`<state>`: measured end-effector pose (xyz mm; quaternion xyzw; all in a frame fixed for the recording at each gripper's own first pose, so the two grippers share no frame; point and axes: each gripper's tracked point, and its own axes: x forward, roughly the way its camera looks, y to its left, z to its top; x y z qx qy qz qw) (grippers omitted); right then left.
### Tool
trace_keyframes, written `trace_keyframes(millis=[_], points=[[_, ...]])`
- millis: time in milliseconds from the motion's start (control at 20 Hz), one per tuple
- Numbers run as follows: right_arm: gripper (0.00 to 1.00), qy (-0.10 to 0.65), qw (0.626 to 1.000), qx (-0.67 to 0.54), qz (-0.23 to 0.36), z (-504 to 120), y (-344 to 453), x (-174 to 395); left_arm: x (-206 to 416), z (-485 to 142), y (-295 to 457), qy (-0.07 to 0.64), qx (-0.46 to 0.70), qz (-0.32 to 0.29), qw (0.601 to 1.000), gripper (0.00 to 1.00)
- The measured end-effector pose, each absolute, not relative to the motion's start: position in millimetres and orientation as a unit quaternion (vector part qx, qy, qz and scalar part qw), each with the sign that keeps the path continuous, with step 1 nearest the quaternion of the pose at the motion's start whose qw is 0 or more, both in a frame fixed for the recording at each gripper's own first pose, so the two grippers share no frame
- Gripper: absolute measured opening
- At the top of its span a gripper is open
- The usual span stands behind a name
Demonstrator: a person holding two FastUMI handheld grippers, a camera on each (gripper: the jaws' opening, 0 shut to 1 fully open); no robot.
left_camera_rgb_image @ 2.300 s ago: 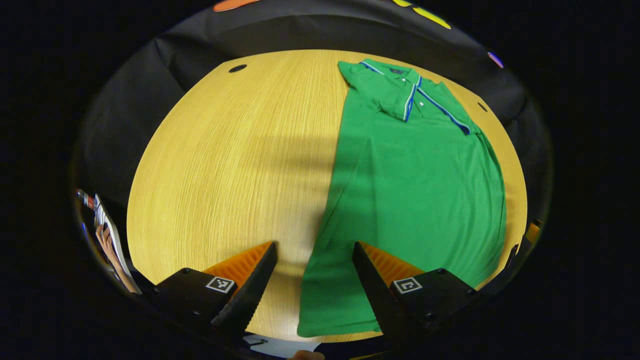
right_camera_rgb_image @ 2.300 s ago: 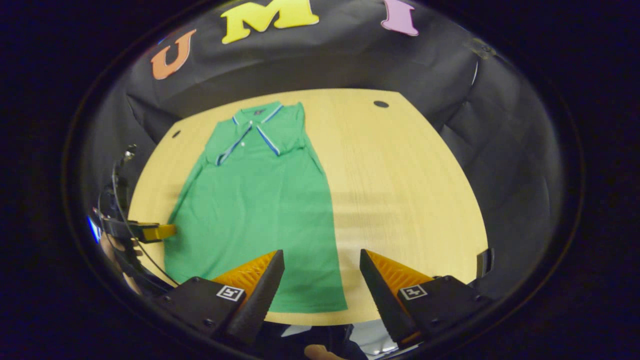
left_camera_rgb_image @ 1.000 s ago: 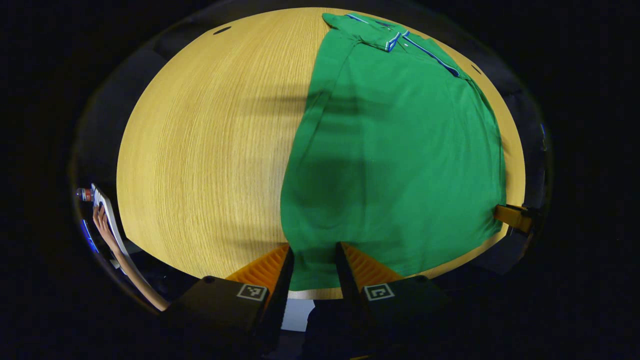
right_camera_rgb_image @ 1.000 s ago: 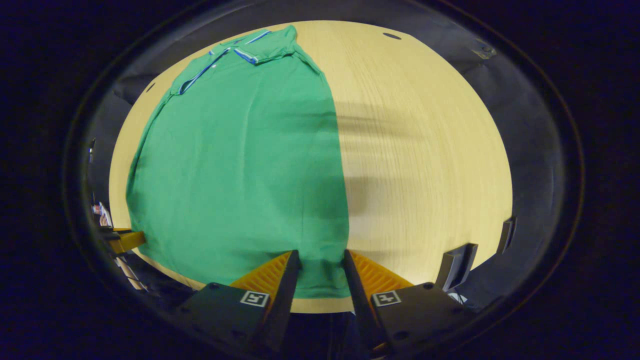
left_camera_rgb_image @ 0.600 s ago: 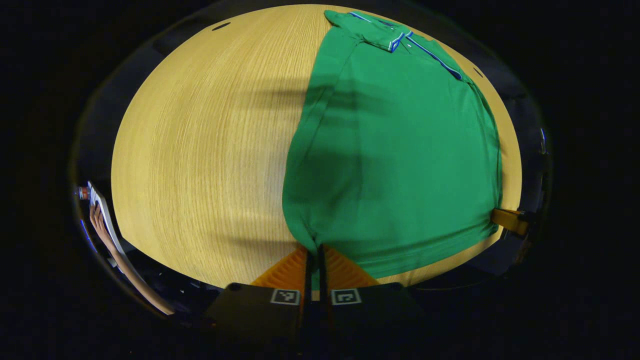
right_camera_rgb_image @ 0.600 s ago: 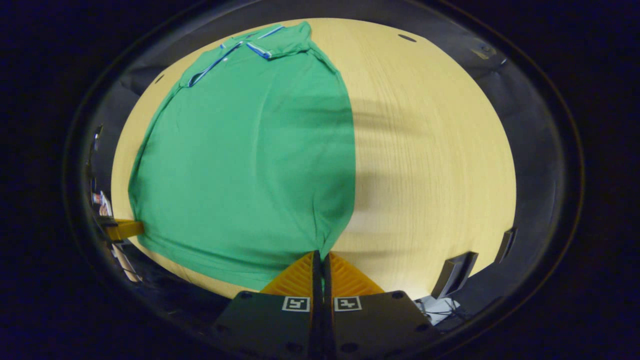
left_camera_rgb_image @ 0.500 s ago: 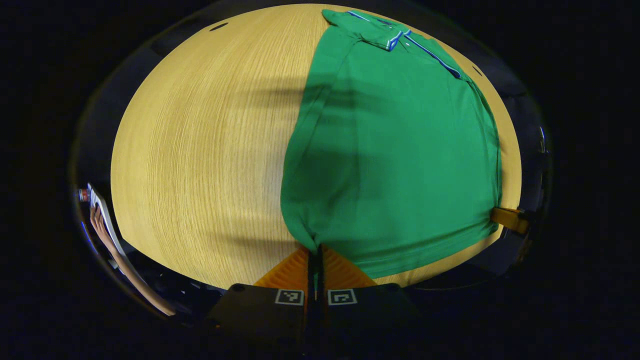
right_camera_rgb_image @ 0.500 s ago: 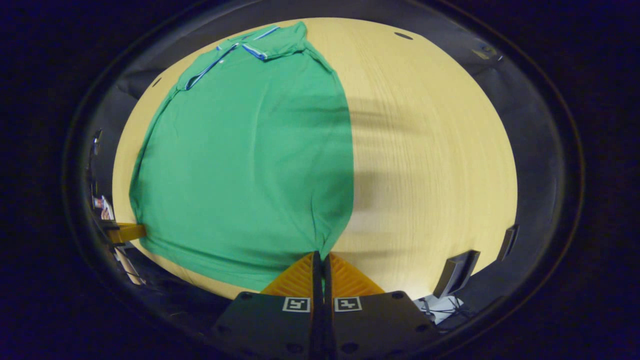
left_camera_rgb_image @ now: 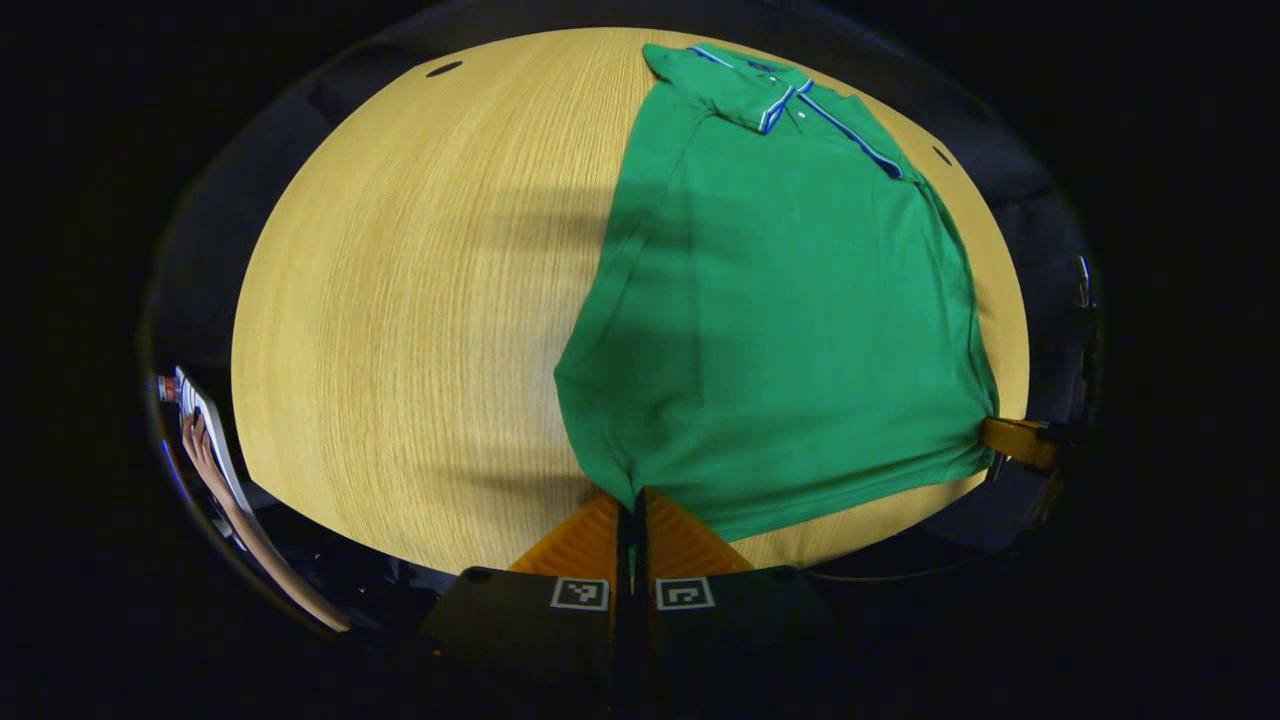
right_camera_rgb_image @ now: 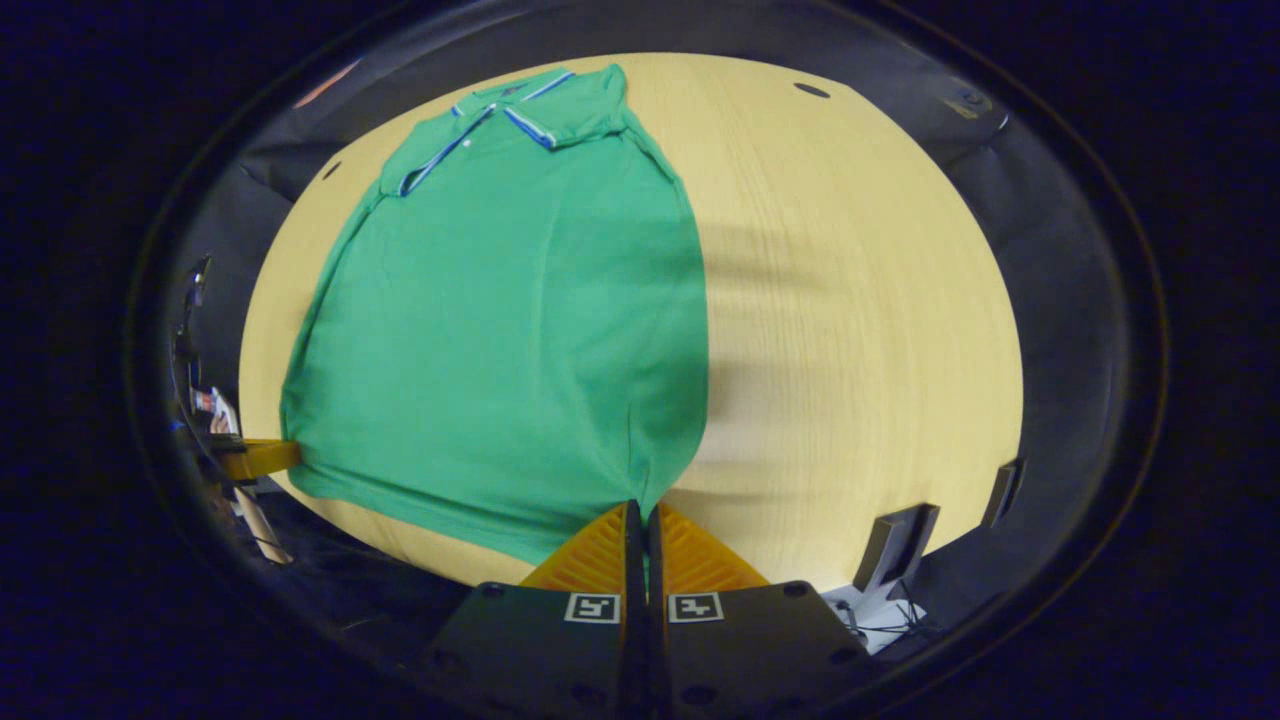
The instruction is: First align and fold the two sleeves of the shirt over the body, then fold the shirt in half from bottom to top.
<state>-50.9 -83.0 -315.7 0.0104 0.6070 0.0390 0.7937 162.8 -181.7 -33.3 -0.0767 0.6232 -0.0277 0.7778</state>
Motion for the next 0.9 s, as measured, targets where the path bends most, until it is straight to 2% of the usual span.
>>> trace_keyframes(millis=[400, 900], points=[[0.03, 0.551, 0.831, 0.040, 0.058, -235, -69, 5, 229, 40, -172, 0.557, -0.043, -0.031, 0.829, 0.03], [0.03, 0.480, 0.873, 0.047, 0.069, -177, -53, 140, 364, 102, -146, 0.483, -0.035, -0.039, 0.874, 0.03]])
